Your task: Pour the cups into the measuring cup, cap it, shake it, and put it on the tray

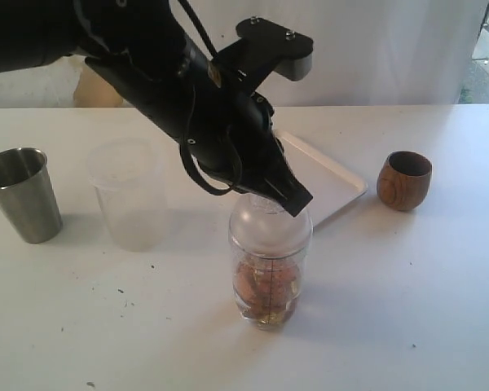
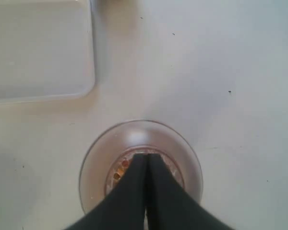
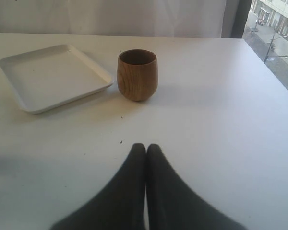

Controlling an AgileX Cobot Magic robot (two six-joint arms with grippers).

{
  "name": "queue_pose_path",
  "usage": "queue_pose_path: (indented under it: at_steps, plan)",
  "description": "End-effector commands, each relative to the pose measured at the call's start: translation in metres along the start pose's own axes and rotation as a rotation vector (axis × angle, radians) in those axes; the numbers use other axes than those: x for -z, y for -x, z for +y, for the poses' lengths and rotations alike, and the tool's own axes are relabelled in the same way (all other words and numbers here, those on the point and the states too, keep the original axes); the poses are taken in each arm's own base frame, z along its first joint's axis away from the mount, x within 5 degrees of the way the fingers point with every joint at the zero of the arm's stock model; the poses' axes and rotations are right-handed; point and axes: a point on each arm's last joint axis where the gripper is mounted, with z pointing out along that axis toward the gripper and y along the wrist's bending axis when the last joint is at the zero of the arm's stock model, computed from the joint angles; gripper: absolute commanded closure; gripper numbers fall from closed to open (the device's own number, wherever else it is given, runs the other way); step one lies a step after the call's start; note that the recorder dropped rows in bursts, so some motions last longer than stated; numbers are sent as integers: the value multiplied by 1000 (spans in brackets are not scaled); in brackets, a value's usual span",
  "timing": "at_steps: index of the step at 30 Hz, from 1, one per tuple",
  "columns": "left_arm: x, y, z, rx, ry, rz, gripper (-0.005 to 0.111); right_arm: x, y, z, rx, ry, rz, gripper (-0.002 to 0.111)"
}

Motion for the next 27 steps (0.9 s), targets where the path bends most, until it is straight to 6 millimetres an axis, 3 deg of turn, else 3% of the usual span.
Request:
queue_pose_path:
  at_steps: [1,9,20,27]
  plan:
    - [-14,-12,-2,-2,-21,96,107,0,0,0,13,4,-12,108]
    - [-4,-4,-1,-16,2,8,107,0,0,0,13,4,-12,108]
    - [39,7,-6,-46,38,-160,107,0,0,0,13,4,-12,108]
    - [32,-8,-8,-85,1,2,107,0,0,0,13,4,-12,108]
